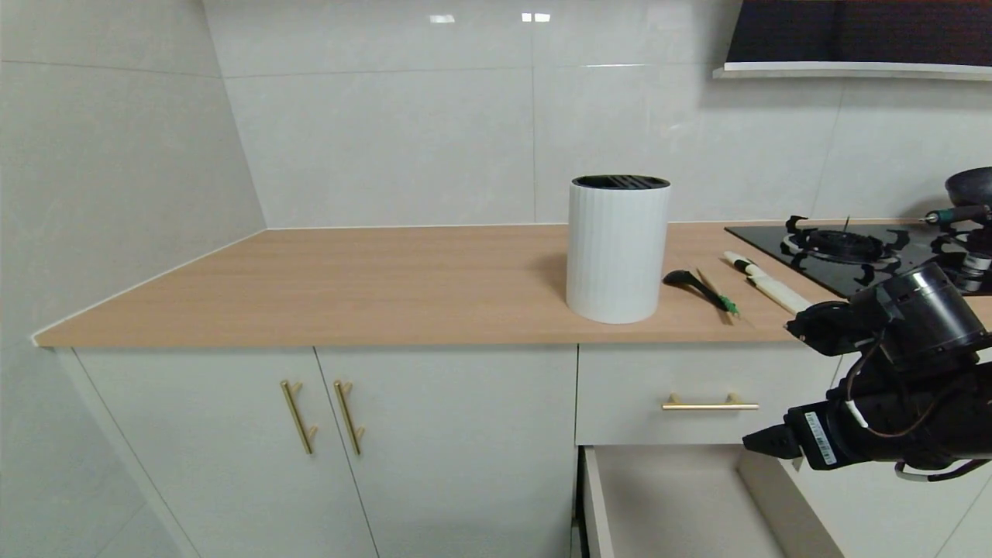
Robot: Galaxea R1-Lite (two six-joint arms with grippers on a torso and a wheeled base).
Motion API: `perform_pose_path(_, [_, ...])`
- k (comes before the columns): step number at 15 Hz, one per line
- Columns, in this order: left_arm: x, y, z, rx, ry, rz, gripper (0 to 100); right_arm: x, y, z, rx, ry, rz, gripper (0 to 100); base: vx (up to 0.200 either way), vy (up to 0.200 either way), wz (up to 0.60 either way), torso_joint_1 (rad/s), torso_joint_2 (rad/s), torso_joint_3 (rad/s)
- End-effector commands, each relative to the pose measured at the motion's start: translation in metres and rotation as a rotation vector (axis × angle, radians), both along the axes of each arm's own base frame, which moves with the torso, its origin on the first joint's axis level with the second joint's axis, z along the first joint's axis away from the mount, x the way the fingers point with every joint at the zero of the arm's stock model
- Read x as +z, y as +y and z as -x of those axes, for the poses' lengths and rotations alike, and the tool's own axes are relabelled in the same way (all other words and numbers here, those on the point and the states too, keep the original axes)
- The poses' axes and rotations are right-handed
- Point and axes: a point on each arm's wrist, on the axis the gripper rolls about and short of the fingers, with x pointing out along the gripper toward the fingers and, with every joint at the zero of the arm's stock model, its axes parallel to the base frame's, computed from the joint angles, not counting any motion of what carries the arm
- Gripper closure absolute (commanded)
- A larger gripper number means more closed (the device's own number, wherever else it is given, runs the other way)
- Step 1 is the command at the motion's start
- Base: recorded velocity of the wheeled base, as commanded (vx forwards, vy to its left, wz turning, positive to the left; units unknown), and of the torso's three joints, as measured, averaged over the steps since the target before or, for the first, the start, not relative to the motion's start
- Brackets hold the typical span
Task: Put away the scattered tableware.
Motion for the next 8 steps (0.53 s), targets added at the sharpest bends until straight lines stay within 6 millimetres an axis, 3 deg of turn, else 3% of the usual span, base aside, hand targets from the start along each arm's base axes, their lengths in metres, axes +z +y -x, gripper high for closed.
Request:
perform_pose_path(1, [0.000,0.000,0.000,0.001,0.000,0.000,0,0.000,0.000,-0.001,-0.001,-0.002,0.001,0,0.000,0.000,0.00,0.183,-0.46,-0.281])
perform_pose_path(5, [0.000,0.000,0.000,-0.001,0.000,0.000,0,0.009,0.003,-0.010,-0.013,-0.092,-0.012,0,0.000,0.000,0.00,0.048,-0.12,-0.071])
perform_pose_path(8, [0.000,0.000,0.000,0.001,0.000,0.000,0,0.033,0.007,-0.044,-0.059,-0.168,-0.053,0,0.000,0.000,0.00,0.000,0.00,0.000])
